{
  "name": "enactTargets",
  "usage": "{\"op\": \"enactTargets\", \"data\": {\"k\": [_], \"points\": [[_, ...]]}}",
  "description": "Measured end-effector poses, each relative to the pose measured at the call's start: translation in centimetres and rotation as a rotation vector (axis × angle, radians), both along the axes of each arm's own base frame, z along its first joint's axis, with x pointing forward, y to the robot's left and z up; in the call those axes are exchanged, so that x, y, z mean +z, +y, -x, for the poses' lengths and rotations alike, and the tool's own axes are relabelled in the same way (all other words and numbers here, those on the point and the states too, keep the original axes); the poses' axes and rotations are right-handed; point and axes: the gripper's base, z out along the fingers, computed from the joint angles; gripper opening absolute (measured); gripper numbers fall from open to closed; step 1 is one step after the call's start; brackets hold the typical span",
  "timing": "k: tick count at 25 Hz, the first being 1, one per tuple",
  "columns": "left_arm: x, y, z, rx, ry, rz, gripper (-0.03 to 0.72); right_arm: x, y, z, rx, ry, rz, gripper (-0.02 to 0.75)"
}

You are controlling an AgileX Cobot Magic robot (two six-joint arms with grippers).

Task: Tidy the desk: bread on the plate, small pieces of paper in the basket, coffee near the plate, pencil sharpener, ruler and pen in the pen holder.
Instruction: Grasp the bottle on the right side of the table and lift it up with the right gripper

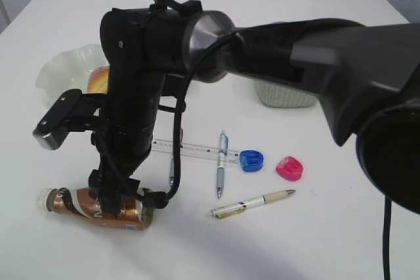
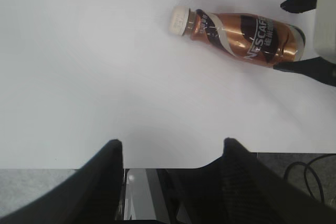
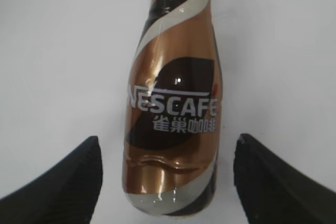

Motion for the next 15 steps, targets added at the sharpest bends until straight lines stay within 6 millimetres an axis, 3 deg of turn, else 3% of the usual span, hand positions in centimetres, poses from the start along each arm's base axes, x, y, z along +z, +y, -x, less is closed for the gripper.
{"op": "enactTargets", "data": {"k": [6,15], "points": [[0.0,0.0,0.0,-0.005,-0.001,-0.002,0.440,-1.7,0.7,0.6,0.028,0.005,0.045,0.571],[0.0,0.0,0.0,-0.008,-0.001,-0.003,0.437,-1.8,0.4,0.2,-0.001,-0.036,0.082,0.570]]}}
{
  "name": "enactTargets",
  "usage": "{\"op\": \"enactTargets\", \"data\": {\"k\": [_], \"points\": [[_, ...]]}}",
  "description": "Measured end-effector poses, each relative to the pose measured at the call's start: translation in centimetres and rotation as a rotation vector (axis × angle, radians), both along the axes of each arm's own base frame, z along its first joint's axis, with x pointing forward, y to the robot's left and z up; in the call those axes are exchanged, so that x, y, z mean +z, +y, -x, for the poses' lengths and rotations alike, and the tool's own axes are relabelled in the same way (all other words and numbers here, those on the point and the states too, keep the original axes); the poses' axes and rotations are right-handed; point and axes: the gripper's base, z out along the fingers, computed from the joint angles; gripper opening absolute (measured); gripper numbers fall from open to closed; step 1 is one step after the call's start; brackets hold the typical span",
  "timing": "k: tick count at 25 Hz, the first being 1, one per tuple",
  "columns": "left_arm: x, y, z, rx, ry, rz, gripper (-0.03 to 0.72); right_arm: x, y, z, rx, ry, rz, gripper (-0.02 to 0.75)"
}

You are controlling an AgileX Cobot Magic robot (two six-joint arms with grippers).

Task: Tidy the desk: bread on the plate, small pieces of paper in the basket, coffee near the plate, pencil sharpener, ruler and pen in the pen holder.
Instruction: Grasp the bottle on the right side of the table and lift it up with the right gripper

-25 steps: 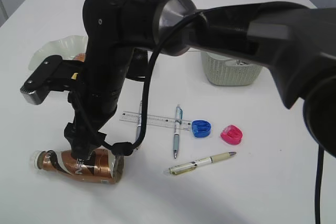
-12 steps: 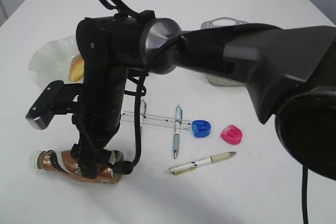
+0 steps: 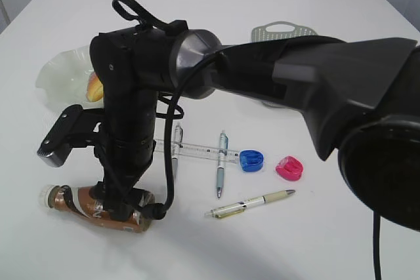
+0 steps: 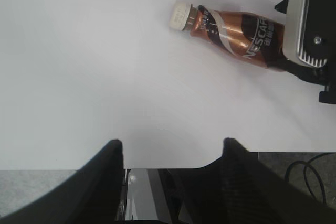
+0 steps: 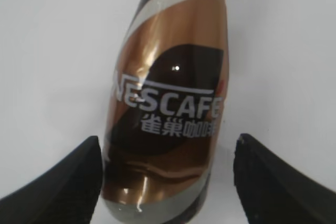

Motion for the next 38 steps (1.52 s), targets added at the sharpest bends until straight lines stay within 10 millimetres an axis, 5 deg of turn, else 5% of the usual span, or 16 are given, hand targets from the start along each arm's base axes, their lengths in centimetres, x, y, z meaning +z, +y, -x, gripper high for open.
{"op": "enactTargets", "data": {"k": [22,38], "points": [[0.0,0.0,0.0,0.000,0.000,0.000,0.433,-3.8,-0.1,-0.1,-0.032,0.064,0.085,0.570],[0.0,0.0,0.0,0.000,0.000,0.000,0.433,-2.5,0.4,-0.5,-0.033,0.042,0.046,0.570]]}}
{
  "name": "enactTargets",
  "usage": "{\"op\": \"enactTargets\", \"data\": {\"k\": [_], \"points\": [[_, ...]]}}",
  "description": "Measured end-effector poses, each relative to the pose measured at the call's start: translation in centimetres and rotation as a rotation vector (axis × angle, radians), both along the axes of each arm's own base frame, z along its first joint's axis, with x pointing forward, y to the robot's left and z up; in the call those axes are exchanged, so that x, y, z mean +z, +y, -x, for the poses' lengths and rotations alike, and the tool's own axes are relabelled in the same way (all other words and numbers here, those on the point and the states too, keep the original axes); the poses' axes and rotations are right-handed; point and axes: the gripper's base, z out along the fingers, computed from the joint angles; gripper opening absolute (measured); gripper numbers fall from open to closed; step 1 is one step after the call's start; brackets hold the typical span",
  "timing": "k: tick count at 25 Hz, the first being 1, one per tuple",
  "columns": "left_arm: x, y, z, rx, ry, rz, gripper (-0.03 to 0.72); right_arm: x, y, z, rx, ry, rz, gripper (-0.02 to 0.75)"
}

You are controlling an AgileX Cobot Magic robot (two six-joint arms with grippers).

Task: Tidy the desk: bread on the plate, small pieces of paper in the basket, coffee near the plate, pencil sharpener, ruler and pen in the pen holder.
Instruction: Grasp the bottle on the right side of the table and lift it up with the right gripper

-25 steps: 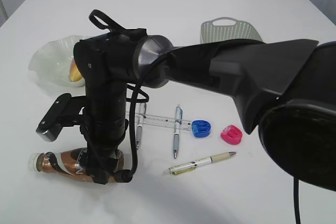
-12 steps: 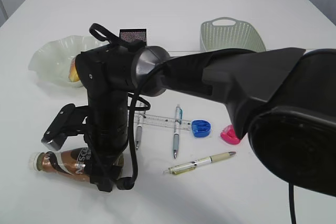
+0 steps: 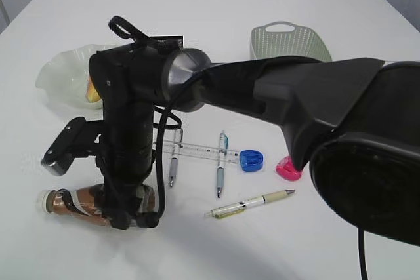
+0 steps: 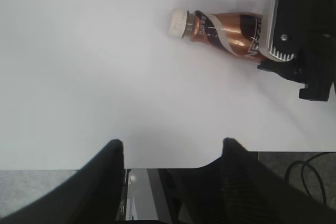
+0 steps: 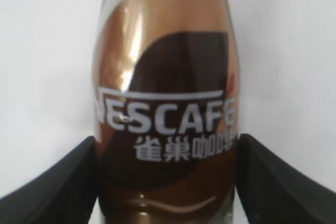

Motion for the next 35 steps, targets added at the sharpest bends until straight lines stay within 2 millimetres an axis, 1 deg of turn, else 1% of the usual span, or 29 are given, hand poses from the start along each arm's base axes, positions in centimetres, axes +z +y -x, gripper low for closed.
{"op": "enactTargets", "data": {"k": [3,11,20,35], "points": [[0.00,0.00,0.00,0.000,0.000,0.000,0.433,0.71,0.33,-0.16,-0.003,-0.009,-0.028,0.570],[0.00,0.00,0.00,0.000,0.000,0.000,0.433,0.79,0.40,-0.13,-0.005,-0.004,-0.035,0.570],[0.00,0.00,0.00,-0.001,0.000,0.000,0.433,-0.16,0.41,-0.15,0.022,0.003,-0.021,0.569],[0.30,0.04,0.37,-0.001,-0.018,0.002,0.433,-0.16,0.39,-0.16,0.030,0.000,-0.020,0.569]]}}
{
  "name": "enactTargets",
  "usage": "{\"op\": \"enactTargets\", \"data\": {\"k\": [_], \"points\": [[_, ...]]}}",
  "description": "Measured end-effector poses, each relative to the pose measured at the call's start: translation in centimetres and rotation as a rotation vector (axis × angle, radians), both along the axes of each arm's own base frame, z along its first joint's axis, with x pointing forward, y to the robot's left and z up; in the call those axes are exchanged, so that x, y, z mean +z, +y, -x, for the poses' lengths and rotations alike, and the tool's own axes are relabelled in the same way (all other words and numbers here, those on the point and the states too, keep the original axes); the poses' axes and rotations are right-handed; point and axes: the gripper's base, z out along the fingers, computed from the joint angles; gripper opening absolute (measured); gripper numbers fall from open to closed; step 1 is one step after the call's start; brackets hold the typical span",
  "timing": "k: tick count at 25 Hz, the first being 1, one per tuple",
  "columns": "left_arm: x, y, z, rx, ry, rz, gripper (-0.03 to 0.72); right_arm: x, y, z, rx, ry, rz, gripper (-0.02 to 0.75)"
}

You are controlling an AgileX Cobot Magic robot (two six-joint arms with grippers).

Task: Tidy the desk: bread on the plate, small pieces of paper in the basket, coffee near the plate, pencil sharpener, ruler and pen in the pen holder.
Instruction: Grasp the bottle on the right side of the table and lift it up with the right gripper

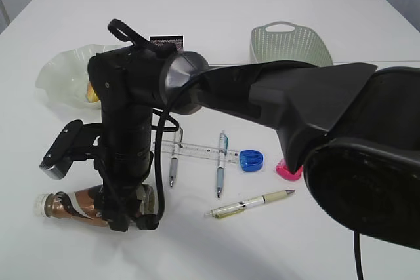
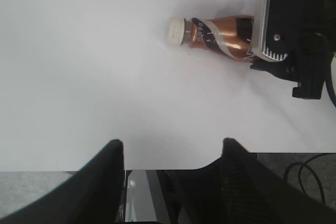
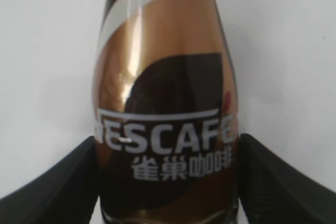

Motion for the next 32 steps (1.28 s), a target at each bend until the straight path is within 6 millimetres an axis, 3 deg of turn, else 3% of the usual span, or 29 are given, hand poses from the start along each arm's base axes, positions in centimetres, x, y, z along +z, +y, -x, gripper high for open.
{"op": "enactTargets", "data": {"k": [5,13,32], "points": [[0.00,0.00,0.00,0.000,0.000,0.000,0.433,0.00,0.00,0.00,0.000,0.000,0.000,0.556],[0.00,0.00,0.00,0.000,0.000,0.000,0.433,0.08,0.02,-0.02,0.000,-0.001,-0.001,0.386],[0.00,0.00,0.00,0.000,0.000,0.000,0.433,0.11,0.13,0.09,-0.073,0.027,-0.009,0.377]]}}
